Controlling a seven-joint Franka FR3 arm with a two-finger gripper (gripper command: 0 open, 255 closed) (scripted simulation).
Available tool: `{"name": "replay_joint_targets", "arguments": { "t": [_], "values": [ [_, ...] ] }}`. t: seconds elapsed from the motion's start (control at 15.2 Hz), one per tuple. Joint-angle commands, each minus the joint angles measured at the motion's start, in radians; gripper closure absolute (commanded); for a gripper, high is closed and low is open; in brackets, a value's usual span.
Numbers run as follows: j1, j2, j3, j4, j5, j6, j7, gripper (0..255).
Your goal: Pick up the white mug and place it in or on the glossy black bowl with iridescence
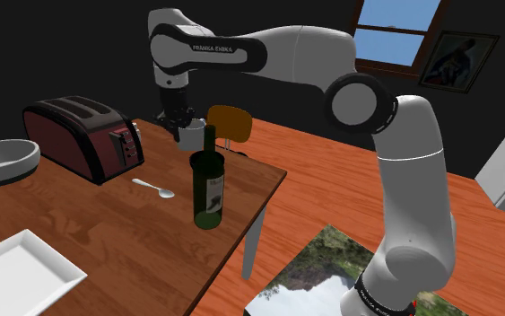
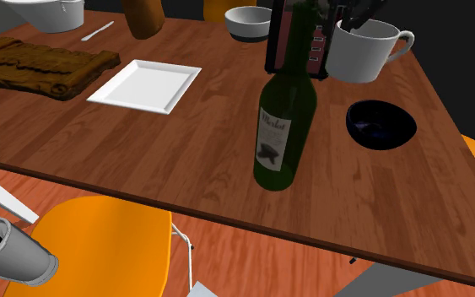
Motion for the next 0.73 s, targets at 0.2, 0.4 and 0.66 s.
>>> {"name": "replay_joint_targets", "arguments": {
  "t": [0.2,0.4,0.66],
  "values": [
    [-0.057,0.054,-0.026,0.100,-0.005,-0.037,-0.100,255],
    [-0.084,0.111,-0.043,0.197,-0.012,-0.073,-0.159,255],
    [-0.107,0.190,-0.061,0.322,-0.022,-0.113,-0.222,255]
  ]
}}
